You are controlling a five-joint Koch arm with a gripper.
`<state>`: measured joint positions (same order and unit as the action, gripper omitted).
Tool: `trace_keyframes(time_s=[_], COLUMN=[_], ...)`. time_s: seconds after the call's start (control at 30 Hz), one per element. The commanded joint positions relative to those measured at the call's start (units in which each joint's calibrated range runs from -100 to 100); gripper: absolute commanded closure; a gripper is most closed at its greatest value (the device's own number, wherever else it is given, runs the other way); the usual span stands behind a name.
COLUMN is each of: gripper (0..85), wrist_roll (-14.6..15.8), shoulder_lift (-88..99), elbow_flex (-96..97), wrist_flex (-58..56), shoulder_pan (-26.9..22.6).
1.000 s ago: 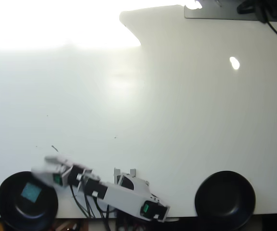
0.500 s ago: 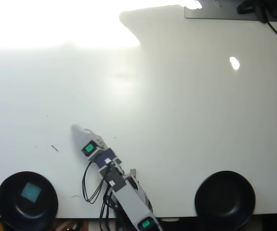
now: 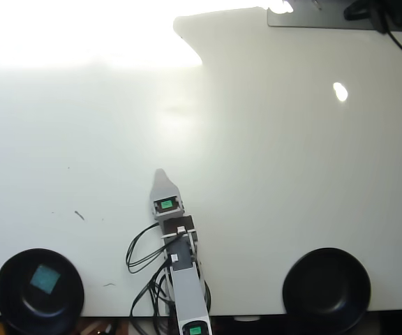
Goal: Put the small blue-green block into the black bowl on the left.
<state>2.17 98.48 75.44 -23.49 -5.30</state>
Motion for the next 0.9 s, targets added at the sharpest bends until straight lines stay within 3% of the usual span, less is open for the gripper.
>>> trace_keyframes(time_s=[0.0, 0.17, 0.3, 0.43, 0.73, 0.87], gripper=[50.9, 50.7, 50.7, 48.3, 46.8, 41.0], wrist_roll=[-1.4, -1.3, 2.1, 2.9, 3.1, 2.7], shoulder_lift=[1.3, 1.3, 1.2, 1.2, 1.1, 0.9], elbow_flex=[1.7, 10.3, 15.0, 19.0, 22.7, 23.5], wrist_flex=[7.6, 17.0, 18.6, 19.2, 19.8, 20.0], shoulder_pan=[1.2, 3.4, 5.1, 6.2, 6.0, 5.4])
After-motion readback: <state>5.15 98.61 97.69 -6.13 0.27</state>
